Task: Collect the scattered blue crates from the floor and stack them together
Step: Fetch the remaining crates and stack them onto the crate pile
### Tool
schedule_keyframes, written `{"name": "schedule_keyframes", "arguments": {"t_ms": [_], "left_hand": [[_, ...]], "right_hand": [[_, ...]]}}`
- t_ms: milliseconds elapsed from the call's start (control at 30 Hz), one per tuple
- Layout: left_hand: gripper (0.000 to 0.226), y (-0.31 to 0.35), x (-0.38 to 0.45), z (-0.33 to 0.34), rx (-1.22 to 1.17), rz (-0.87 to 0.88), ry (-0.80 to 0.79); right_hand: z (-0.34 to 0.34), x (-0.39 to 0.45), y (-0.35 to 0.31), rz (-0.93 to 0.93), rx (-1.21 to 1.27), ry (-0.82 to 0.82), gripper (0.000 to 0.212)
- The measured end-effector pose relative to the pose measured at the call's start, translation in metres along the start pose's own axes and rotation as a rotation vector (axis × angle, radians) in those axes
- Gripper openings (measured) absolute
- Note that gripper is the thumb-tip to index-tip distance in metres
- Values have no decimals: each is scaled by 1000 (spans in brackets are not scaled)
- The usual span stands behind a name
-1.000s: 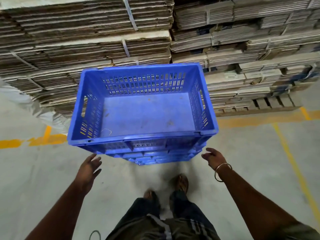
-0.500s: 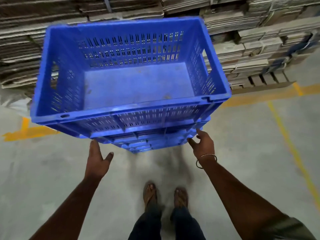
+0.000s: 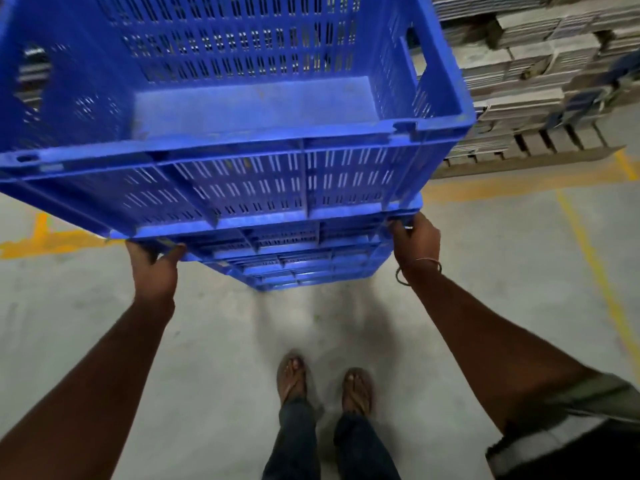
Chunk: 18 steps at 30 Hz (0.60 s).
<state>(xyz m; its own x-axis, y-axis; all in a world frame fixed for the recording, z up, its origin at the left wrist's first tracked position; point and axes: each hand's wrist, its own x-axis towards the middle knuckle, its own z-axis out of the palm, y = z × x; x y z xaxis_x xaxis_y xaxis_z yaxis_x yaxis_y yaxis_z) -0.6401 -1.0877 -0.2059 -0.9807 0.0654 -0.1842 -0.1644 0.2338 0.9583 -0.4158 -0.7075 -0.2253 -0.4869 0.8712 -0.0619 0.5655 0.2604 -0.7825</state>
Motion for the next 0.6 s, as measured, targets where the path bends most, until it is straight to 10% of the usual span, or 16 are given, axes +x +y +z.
{"name": "schedule_keyframes", "arguments": {"t_ms": [600], "left_hand": [[64, 19, -24, 47, -141, 52, 41]], "right_hand": [[-36, 26, 9, -96, 67, 80, 18]]}}
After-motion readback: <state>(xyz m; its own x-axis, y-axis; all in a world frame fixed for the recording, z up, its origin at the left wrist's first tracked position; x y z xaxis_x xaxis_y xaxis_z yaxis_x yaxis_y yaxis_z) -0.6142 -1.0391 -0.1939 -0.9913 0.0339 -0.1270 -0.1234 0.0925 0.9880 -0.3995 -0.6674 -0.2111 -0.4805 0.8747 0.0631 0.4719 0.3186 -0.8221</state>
